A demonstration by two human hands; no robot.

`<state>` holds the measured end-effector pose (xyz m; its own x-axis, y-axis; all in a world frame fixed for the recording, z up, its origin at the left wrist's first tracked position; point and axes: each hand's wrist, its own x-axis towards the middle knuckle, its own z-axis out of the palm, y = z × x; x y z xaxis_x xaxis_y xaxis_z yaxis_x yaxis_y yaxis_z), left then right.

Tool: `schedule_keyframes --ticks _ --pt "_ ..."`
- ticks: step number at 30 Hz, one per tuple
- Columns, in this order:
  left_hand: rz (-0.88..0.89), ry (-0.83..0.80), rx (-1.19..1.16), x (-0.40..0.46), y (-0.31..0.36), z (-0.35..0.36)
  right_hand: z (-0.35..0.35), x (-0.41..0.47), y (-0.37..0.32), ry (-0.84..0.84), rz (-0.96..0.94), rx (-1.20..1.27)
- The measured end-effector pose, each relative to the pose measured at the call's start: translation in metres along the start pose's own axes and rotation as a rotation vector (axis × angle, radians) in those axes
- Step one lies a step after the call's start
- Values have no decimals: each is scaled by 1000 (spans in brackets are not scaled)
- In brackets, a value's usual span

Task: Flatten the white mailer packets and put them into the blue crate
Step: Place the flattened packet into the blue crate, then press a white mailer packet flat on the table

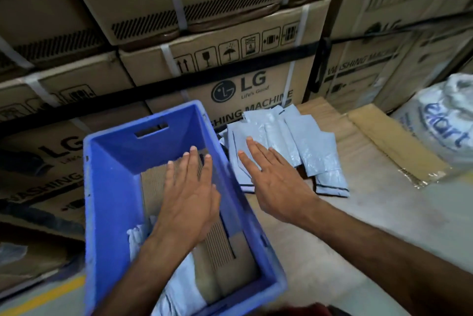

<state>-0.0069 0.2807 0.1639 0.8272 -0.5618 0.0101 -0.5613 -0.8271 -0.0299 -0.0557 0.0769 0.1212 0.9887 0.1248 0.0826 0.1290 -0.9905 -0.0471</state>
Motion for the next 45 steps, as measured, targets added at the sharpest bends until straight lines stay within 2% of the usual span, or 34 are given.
schedule_keyframes --ticks 5,7,11,15,19,27,32,38,40,45 --pt "-63 34 -67 35 80 -18 20 2 91 -73 -115 12" --pt "-116 -9 -105 52 114 -21 26 3 126 -101 -155 38" --pt "-303 -167 -183 85 180 11 38 20 186 -93 -255 31" --pt "-606 -252 -373 116 211 80 65 51 226 -144 -393 12" --pt "-844 -247 -523 141 215 147 95 89 238 -206 -498 13" --pt "-944 -207 -590 179 215 211 143 132 215 -302 -579 -68" --pt "-894 -162 -491 171 210 228 146 130 212 -263 -568 -117" --pt "-722 121 -349 144 223 199 124 106 225 -147 -567 -97" --pt "-621 223 -248 126 234 188 114 80 235 -91 -556 -38" --pt "-428 241 -104 60 276 173 107 -37 249 -4 -433 266"
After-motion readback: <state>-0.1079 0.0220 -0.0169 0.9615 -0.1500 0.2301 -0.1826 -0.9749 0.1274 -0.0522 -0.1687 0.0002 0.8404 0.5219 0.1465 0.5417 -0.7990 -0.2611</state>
